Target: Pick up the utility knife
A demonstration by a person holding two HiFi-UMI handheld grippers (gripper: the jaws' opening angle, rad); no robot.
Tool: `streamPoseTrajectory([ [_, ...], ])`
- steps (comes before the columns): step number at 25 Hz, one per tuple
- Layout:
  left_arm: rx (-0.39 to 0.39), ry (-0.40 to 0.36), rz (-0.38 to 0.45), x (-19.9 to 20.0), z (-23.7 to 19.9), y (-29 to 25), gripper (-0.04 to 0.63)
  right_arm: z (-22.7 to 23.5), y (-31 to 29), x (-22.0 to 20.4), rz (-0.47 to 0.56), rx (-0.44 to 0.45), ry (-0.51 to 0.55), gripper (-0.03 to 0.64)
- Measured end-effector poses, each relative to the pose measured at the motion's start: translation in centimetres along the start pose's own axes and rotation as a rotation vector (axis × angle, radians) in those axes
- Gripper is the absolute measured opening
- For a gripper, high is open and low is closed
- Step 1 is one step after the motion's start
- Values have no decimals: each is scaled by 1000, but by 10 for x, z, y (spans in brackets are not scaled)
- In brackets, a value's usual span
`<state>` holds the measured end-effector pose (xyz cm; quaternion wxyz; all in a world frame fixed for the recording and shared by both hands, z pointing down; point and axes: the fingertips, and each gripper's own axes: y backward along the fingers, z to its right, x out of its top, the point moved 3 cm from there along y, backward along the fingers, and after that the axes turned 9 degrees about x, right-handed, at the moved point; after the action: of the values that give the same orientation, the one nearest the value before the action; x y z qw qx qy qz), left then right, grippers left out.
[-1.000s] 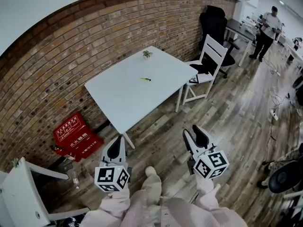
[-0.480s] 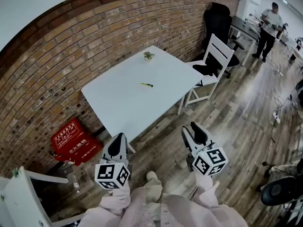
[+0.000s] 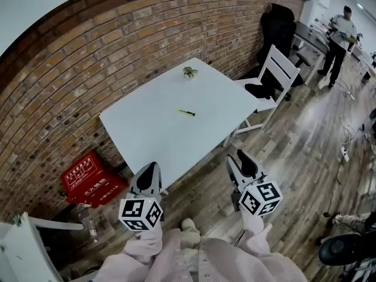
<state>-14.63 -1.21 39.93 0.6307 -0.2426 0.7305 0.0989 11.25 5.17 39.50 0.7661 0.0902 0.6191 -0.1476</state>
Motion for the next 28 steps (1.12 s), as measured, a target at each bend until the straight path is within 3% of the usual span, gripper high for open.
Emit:
streamPoseTrajectory([
  [11, -28, 3, -21, -2, -9, -36, -8, 11, -43, -5, -18, 10, -7, 153],
  [28, 19, 55, -81, -12, -30, -109, -8, 55, -128, -11, -68, 72, -37, 153],
])
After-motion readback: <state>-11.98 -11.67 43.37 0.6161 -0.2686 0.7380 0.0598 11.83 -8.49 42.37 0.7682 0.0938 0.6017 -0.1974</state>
